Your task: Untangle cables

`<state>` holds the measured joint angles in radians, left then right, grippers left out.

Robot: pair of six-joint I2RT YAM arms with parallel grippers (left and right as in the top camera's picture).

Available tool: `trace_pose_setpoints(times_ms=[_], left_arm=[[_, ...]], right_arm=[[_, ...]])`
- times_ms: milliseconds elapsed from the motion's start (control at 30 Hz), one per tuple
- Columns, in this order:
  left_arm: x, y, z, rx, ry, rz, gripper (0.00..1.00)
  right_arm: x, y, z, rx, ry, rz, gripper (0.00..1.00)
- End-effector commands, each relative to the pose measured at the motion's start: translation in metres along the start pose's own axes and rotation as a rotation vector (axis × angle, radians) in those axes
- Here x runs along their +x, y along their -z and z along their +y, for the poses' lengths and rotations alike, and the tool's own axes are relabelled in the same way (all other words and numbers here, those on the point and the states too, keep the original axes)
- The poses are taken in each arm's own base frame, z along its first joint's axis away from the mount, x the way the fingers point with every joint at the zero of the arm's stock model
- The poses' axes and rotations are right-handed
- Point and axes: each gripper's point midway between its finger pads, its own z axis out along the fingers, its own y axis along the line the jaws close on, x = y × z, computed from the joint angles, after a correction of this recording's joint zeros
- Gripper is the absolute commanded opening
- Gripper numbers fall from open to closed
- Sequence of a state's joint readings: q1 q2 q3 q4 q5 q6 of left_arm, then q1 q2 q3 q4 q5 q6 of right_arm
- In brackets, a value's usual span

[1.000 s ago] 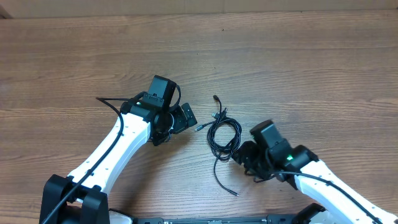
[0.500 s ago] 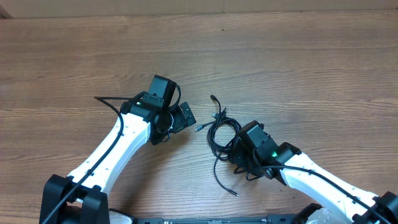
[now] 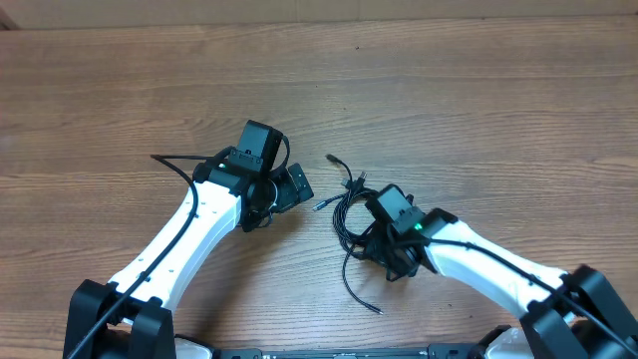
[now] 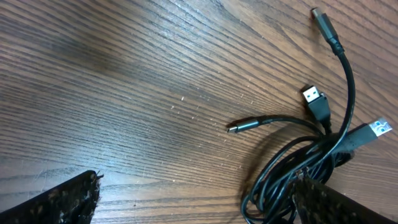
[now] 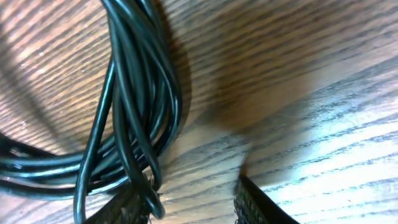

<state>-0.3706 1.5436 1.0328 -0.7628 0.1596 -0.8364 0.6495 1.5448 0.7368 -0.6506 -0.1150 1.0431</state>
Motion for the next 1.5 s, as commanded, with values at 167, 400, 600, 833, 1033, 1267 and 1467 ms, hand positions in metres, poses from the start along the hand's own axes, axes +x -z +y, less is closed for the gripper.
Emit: trace_pose_setpoints(times_ms=[167, 400, 600, 833, 1033, 1267, 1467], left_arm=[[0.000, 0.007, 0.003, -0.002, 0.012, -0.013, 1.00], [0.009, 0.007, 0.003, 0.004, 0.004, 0.033, 1.00], [0.029, 0.010, -0.015, 0.125, -0.194, 0.137, 1.00], [0.047, 0.016, -0.031, 0.232, -0.218, 0.236, 1.00], [0.050, 0.014, -0.014, 0.151, -0.199, 0.243, 0.99], [0.051, 0.014, -0.013, 0.135, -0.103, 0.255, 0.99], [0.056, 0.012, -0.017, 0.117, -0.031, 0.257, 1.00]], right_arm=[[0.008, -0.001, -0.020, 0.121, -0.016, 0.080, 0.04], [0.042, 0.024, 0.034, -0.156, 0.102, 0.364, 0.04], [0.042, 0.056, 0.072, -0.392, 0.177, 0.473, 0.04], [0.026, 0.081, 0.098, -0.625, 0.225, 0.502, 0.04], [0.007, 0.064, 0.084, -0.511, 0.196, 0.390, 0.04], [-0.027, 0.031, 0.003, -0.043, 0.109, 0.156, 0.04], [-0.042, 0.031, -0.034, 0.150, 0.077, 0.055, 0.04]])
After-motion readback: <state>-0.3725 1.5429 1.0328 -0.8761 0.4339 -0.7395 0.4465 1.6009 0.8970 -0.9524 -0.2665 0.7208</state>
